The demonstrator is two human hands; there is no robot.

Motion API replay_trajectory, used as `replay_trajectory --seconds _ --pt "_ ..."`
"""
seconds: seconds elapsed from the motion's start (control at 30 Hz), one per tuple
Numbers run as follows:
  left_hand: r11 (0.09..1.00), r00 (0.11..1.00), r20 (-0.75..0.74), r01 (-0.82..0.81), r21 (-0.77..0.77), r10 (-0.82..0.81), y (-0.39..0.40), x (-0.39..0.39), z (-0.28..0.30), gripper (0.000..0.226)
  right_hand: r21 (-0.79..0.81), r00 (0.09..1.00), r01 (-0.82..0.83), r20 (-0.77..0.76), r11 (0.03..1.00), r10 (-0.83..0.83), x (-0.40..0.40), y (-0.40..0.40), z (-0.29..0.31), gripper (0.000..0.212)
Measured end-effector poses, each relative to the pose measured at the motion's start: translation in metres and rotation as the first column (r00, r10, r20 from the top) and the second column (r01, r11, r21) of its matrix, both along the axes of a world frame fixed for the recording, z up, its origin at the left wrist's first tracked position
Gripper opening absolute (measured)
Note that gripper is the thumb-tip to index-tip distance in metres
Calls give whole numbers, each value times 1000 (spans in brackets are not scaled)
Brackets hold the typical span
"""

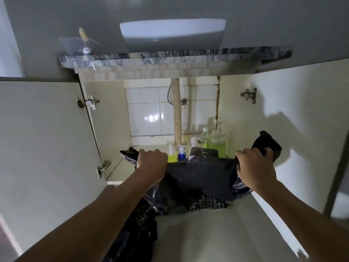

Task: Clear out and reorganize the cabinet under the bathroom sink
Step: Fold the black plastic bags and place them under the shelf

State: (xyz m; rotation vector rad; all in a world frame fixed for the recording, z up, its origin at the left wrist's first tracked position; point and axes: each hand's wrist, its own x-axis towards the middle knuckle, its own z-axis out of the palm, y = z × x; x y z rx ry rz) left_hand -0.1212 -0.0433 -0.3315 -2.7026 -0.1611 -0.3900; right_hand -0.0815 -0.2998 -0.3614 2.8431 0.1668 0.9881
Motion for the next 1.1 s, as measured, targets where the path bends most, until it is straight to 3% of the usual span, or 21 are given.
replay_trajectory --seconds 0.13,0.23,0.4,0.57,0.83,0.97,1.1 --pt "1000 963 -268 10 6 -8 -11 -27 -52 28 -81 932 74 -350 994 -98 -24 -5 -52 9" --pt "999 910 -414 -11 -51 -11 -13 -37 -103 27 -71 871 118 -472 990 -138 -30 -7 -97 10" --pt "951 863 -498 -82 -298 -81 -15 -58 -202 35 -38 733 171 -662 985 -153 -49 -15 -193 15" --pt "906 794 -598 -168 -388 -109 -29 -88 -278 46 18 544 273 -828 962 -139 -80 -23 -271 20" --pt "916 671 -739 -258 -307 -59 -41 -114 -323 64 -58 258 372 -952 927 -163 -85 -44 -298 34" --pt "877 650 -757 -319 -359 -73 -44 -113 -323 69 -29 233 385 -964 922 -127 -90 -38 -299 37" --pt "802 610 -774 -372 -468 -169 -39 -104 -300 79 56 290 320 -956 946 -41 -85 -14 -262 29"
